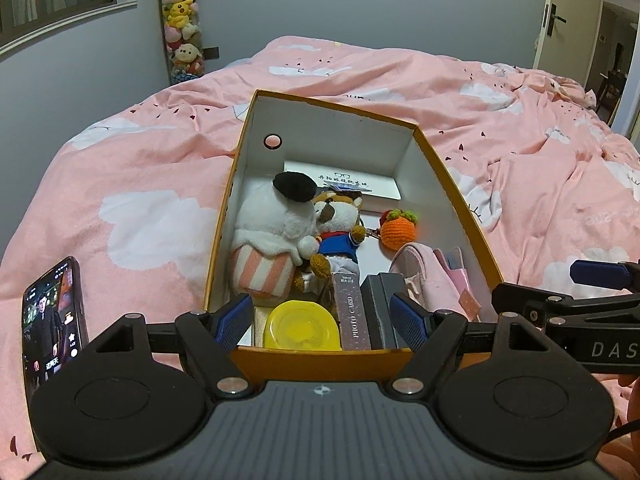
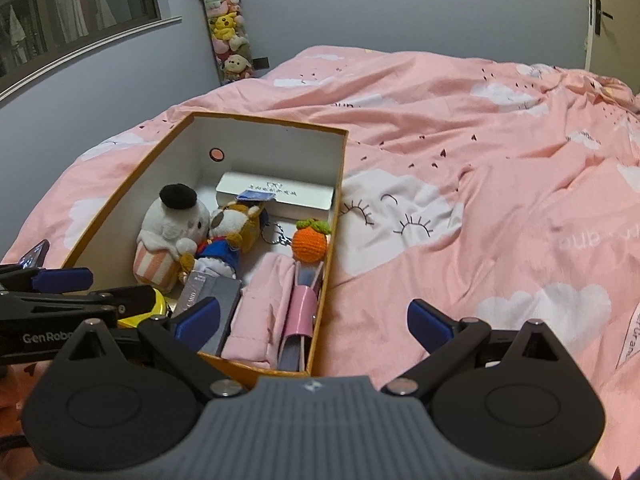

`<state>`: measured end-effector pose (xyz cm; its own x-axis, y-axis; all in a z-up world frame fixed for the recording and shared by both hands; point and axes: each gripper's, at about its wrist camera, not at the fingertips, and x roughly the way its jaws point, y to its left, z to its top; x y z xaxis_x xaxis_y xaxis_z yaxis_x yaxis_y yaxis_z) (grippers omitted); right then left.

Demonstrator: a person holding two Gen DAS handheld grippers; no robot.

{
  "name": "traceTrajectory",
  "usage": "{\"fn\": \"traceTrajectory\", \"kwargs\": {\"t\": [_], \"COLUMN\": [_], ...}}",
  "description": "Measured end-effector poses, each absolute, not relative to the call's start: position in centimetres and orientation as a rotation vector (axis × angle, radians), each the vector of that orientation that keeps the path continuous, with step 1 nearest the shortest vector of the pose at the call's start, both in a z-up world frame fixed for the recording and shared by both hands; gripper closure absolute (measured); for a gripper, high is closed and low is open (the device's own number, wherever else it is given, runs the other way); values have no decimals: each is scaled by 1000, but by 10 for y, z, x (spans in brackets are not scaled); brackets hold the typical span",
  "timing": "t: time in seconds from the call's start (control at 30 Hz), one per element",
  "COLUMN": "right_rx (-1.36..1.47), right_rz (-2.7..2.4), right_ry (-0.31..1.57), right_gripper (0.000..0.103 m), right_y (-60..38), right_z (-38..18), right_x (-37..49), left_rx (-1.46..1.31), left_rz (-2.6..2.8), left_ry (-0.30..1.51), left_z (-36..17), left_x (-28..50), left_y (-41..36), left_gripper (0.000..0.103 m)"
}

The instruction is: Organize objects

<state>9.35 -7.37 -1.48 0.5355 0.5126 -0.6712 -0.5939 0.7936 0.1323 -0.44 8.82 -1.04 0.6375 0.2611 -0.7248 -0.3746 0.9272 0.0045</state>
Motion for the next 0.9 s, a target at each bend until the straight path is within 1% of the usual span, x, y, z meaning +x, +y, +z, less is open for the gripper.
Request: {"fn": "traceTrajectory", "kwargs": {"t": [0.9], "right_rx": [-112], "right_rz": [674], "right_ry": [795], "right_gripper": [3], "right_y": [-74], "right_z": [-20], "right_x": [97], "left_rx": [-123], "left_rz": [367], "left_ry": [794], "left_z": [-9], "left_x": [-4], "left_y": [86], "left_gripper": [12]}}
